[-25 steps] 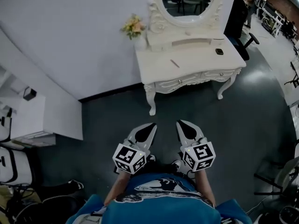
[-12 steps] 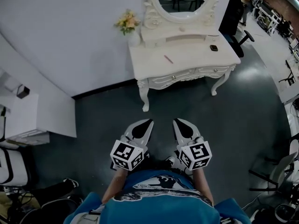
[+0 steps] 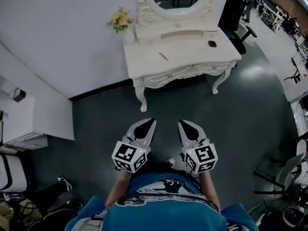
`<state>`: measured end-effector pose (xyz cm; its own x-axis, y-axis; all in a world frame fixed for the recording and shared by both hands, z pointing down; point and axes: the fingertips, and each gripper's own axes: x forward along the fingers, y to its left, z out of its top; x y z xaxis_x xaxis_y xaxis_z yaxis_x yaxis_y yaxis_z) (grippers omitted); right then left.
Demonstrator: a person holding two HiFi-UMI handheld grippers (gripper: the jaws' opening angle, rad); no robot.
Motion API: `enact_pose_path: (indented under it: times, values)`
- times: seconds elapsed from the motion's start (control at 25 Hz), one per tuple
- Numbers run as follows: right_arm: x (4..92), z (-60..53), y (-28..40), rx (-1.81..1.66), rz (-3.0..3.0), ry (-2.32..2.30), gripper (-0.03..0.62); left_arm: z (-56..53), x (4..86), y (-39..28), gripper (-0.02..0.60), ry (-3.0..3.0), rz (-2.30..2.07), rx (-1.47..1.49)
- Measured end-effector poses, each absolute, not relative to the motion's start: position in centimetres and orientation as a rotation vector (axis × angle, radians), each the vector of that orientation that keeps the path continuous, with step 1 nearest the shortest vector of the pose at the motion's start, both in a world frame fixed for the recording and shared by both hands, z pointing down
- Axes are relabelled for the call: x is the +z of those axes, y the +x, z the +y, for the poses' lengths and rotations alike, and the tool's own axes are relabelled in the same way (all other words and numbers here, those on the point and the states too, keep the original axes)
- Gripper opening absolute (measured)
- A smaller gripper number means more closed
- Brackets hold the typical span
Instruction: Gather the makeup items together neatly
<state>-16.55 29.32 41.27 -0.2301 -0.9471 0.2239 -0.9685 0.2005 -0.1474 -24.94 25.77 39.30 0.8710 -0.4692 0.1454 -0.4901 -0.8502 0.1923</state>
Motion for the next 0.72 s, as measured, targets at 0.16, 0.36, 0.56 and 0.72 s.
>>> enact_pose_path:
  times: [0.16, 0.36, 0.56, 0.72]
  values:
    - [42.2, 30.9, -14.8, 0.390, -2.345, 1.903, 0.003, 27.2, 39.7, -23.5, 0.011, 2.820, -0.732, 0.129]
    - [43.0, 31.9, -13.6, 0.426, -2.361, 1.920, 0.003, 28.5, 40.0, -22.3, 0.011, 2.833, -0.722, 0.159]
    - [43.1, 31.4, -13.4, 0.453, -2.398, 1.904, 0.003, 28.2, 39.7, -22.2, 0.011, 2.831, -0.768, 0.177]
    - [43.7, 30.8, -13.1, 0.479, -2.412, 1.894, 0.003, 27.5, 39.9, -21.8, 0.011, 2.829, -0.778, 0.207]
